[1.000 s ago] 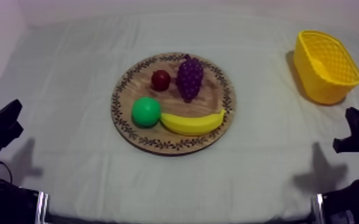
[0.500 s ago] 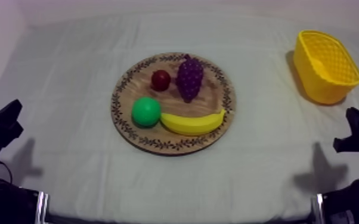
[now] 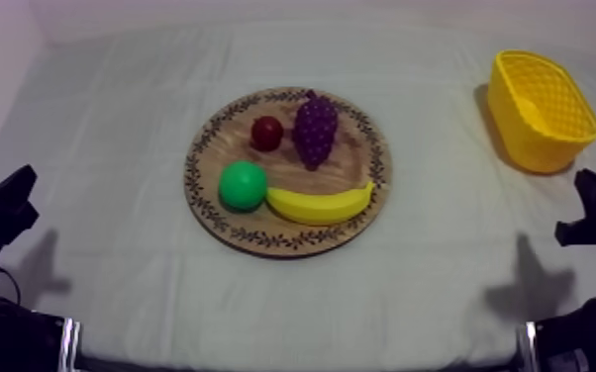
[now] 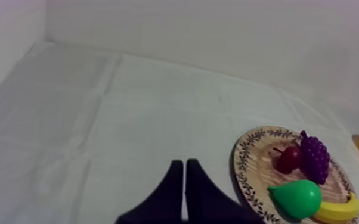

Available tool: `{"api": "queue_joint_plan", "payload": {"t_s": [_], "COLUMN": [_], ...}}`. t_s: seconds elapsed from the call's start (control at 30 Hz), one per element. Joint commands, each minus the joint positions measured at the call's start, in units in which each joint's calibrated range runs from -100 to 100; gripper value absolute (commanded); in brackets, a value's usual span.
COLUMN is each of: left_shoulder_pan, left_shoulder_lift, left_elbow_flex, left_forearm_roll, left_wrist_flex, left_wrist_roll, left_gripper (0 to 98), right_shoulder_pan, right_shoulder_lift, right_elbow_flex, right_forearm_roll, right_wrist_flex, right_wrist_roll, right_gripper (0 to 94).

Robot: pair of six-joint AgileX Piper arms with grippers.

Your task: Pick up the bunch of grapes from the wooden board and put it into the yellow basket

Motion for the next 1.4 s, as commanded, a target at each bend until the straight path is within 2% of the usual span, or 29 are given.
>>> {"api": "queue_joint_plan", "payload": {"t_s": [0.0,0.43,0.67,0.9,1.37], "left_shoulder_pan": [0.0,0.0,0.0,0.0,0.0], "left_shoulder_lift": [0.0,0.0,0.0,0.0,0.0], "left_elbow_flex": [0.0,0.0,0.0,0.0,0.0], "left_forearm_roll": [0.01,0.01,0.01,0.01,0.01], "left_wrist_flex": [0.0,0.0,0.0,0.0,0.0], "left_wrist_roll": [0.0,0.0,0.0,0.0,0.0], "left_gripper": [0.1,0.1,0.1,0.1,0.1], "right_shoulder_pan": [-0.4,-6.3,-11.3,-18.4,-28.4], "right_shoulder_lift": [2.7,22.4,34.4,46.7,70.9], "right_elbow_flex": [-2.1,-21.9,-33.6,-45.3,-73.6], "right_forearm_roll": [0.4,7.6,13.0,18.9,22.4], "right_wrist_flex": [-0.1,3.7,8.5,14.9,28.1], "right_wrist_roll": [-0.3,-7.9,-14.6,-22.4,-29.7], "right_gripper": [0.5,0.5,0.6,0.6,0.6]}}
